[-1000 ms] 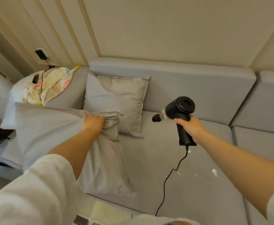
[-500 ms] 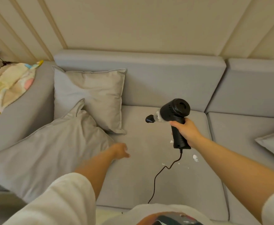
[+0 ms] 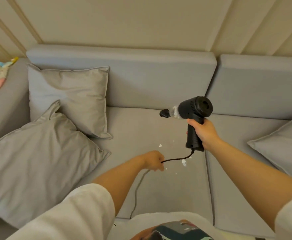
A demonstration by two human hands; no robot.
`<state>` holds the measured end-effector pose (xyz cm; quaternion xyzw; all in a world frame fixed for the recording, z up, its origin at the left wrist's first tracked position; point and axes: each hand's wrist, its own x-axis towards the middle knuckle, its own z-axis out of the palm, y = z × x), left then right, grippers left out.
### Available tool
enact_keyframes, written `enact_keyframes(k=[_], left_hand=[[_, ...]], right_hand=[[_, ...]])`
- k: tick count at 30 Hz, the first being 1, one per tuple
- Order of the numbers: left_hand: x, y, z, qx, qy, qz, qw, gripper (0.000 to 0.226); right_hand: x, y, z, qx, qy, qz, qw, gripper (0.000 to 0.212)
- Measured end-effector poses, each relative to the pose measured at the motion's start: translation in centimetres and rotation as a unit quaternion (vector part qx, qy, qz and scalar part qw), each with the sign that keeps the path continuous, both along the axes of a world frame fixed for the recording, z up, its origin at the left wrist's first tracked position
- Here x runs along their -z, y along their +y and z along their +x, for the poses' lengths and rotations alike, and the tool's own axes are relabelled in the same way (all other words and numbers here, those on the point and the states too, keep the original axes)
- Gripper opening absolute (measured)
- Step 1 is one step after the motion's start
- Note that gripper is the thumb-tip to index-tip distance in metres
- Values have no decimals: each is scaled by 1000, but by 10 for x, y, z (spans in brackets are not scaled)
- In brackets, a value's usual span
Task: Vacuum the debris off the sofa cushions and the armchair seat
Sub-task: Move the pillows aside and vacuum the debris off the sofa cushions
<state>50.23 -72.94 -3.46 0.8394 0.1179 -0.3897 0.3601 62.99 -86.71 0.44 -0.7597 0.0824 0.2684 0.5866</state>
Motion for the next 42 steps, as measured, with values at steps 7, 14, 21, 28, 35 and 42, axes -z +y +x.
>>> enact_keyframes(k=[7,14,21,28,35,42], left_hand=[[17,6,-12,-44,36,138,989,40],[25,-49,3,-38,24,134,990,40],[31,-64,13,-32,27,134,990,39],[36,-66,12,-40,40,141,988,35],[39,-72,18,-33,42,128,990,11],[42,-72,24,-24,43,126,991,10]], right_hand=[[53,-100,24,125,77,-60,987,40],[87,-159,26,116,109,-115,980,44],[98,-175,26,76,121,-125,982,44],[119,-177,22,87,146,-127,977,46],[137,-178,20,89,155,-136,974,48],[144,-174,28,72,155,-146,974,48]])
